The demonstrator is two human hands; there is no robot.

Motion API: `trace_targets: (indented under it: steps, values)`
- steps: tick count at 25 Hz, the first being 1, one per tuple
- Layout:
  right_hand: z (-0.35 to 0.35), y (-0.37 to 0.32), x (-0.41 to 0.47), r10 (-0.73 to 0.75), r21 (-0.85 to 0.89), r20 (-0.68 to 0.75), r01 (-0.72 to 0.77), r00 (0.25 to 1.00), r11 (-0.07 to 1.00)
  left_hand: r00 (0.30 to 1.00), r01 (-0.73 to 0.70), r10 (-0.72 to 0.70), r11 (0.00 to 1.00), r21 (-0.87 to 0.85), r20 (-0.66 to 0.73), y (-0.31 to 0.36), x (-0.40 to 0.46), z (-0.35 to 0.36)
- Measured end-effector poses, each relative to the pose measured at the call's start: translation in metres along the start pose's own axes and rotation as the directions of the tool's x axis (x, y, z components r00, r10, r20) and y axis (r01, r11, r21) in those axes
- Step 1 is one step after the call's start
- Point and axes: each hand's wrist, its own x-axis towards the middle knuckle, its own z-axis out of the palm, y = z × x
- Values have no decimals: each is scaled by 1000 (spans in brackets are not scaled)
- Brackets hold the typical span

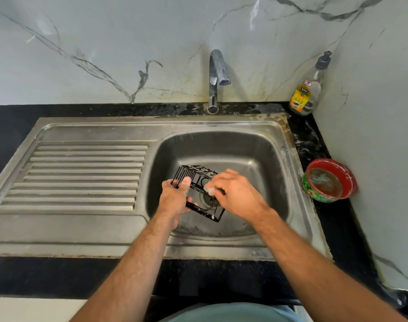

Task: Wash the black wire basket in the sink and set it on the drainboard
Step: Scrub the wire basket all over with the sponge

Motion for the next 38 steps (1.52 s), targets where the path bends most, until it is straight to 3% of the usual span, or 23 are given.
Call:
trace_targets:
  steps: [5, 9, 13, 16, 17, 20, 21, 25, 29, 32, 33, 36, 38]
  values:
    - [20, -15, 2, 111, 39, -224, -105, 968, 994, 1000, -8, 8, 1000, 10, 15, -1, 3, -6]
    - [11, -20, 4, -128, -62, -19, 127, 992, 990, 999, -37, 35, 996, 76, 27, -6, 5, -8]
    - [10, -18, 16, 91, -60, -171, -102, 981, 993, 998, -48, 45, 997, 57, 47, -6, 3, -6]
    - [14, -28, 22, -130, -135, -24, 126, 991, 983, 996, -71, 63, 990, 121, 70, -7, -1, -8]
    - [14, -28, 25, -139, -152, 0, 137, 990, 979, 996, -65, 57, 991, 114, 73, -7, -1, -9]
    - [7, -17, 35, 79, -97, -99, -88, 992, 991, 994, -52, 43, 994, 96, 96, -5, -3, -12]
    - [5, -14, 36, 75, -67, -74, -80, 994, 995, 993, -60, 47, 990, 124, 110, -6, -3, -13]
    - [9, -27, 23, -165, 16, 115, 164, 979, 986, 988, -77, 54, 985, 155, 146, -8, -5, -17]
    - [15, -26, 30, 68, -10, -112, -70, 991, 997, 989, -72, 55, 989, 128, 137, -4, -4, -13]
    - [19, -37, 33, -112, -93, 79, 119, 991, 988, 983, -83, 59, 987, 138, 171, -4, -4, -13]
    - [17, -36, 33, -102, -129, 88, 113, 991, 985, 983, -82, 59, 988, 130, 173, -5, -4, -13]
    - [8, -20, 37, 115, -83, -131, -126, 985, 988, 985, -75, 60, 993, 94, 161, -7, -7, -15]
    - [7, -28, 38, 17, -42, -101, -21, 995, 999, 977, -96, 75, 990, 100, 197, -8, -7, -16]
